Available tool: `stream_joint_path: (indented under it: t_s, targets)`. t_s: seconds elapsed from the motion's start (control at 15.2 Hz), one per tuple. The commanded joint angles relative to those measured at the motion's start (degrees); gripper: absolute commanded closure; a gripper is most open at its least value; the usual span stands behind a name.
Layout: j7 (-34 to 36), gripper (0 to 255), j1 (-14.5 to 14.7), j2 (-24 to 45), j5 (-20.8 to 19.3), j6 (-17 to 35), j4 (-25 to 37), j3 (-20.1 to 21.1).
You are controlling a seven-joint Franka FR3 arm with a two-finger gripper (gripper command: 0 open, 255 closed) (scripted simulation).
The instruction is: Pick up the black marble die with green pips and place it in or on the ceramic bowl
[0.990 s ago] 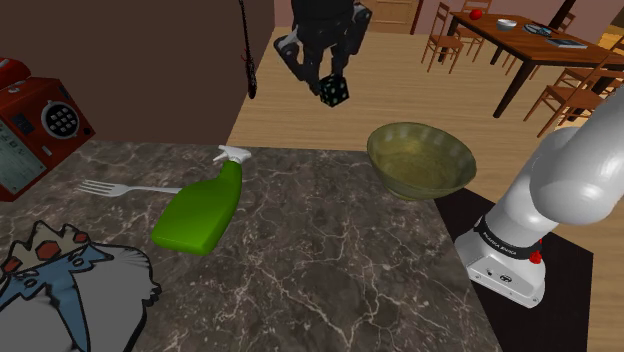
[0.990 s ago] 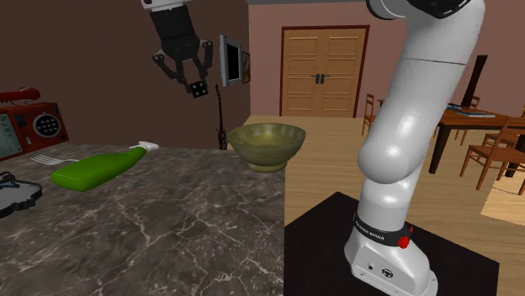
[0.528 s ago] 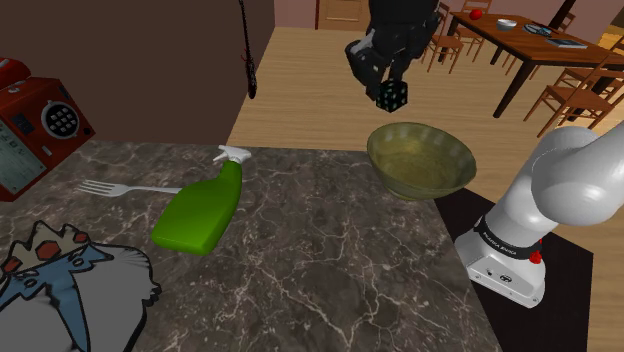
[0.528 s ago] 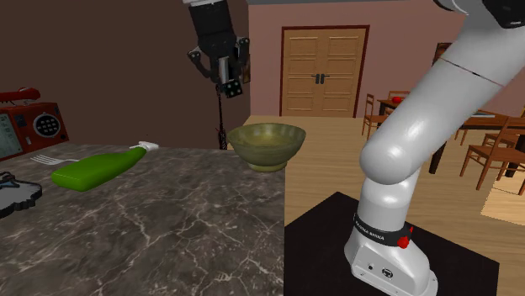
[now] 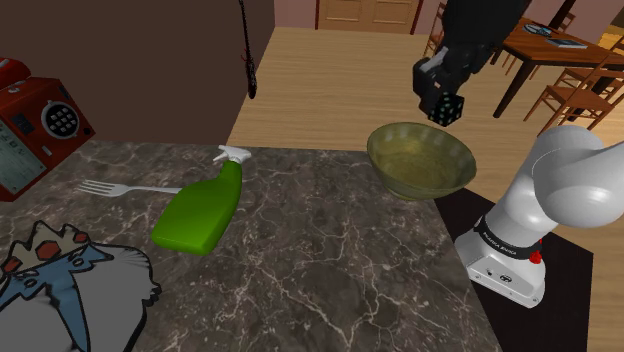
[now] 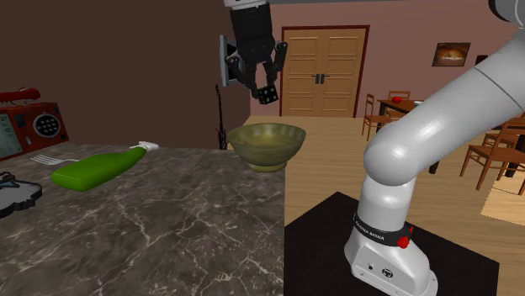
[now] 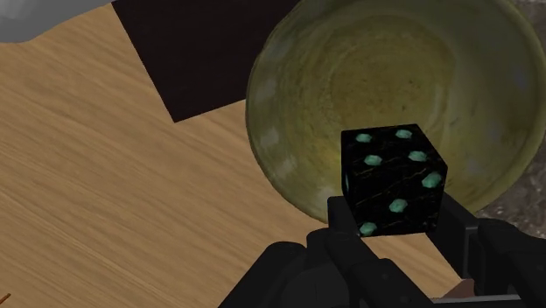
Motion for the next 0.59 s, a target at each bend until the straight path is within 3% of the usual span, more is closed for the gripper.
stream_joint_path:
  t_s: [0.0,0.53]
  targets:
    - [0.07,255,0.39,-0.91,0.32,1.30,-2.22,-0.10]
    - [1.20,255,1.33,-2.34,1.52,6.69,-9.17,0.82]
